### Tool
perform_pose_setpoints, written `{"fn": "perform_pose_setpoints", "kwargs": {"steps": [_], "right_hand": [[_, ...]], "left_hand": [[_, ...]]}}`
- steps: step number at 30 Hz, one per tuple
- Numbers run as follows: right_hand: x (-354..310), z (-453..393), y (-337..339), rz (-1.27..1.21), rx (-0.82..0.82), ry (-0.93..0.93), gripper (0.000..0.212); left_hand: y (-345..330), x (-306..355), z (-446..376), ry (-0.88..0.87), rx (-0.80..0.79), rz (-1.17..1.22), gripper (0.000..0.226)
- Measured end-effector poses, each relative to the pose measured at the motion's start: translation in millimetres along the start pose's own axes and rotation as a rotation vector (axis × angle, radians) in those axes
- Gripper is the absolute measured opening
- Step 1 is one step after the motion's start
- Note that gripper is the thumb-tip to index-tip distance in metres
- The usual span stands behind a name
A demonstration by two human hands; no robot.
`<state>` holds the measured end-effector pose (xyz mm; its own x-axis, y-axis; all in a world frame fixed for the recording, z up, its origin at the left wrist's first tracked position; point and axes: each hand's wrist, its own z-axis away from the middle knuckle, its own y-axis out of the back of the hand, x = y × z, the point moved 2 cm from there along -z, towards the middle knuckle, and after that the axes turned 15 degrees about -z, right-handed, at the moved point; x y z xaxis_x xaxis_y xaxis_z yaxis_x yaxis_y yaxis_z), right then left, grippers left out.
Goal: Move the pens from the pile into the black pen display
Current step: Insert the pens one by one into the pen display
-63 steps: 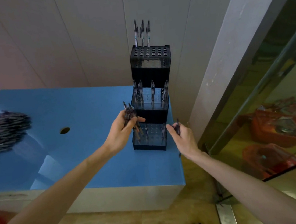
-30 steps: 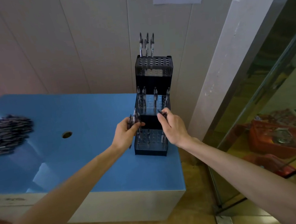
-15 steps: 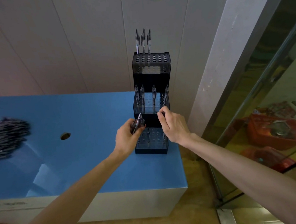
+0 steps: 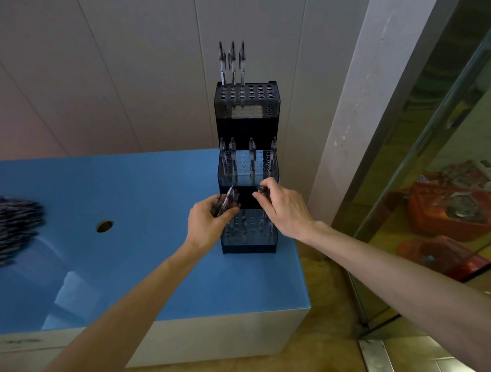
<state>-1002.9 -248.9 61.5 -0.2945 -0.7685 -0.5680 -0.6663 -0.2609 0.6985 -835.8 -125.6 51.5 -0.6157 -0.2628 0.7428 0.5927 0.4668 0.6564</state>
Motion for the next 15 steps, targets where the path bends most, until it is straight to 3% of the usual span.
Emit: {"fn": "perform_pose_setpoints", "kwargs": {"steps": [8, 15], "right_hand": [[5, 9, -5, 0.040, -0.008, -0.024, 0.036], [5, 17, -11, 0.111, -0.116, 0.007, 0.028]], "left_hand": [[4, 3, -1, -0.029, -0.039, 0.010, 0.014], [4, 3, -2, -0.031, -0.051, 0.022, 0.021]]}}
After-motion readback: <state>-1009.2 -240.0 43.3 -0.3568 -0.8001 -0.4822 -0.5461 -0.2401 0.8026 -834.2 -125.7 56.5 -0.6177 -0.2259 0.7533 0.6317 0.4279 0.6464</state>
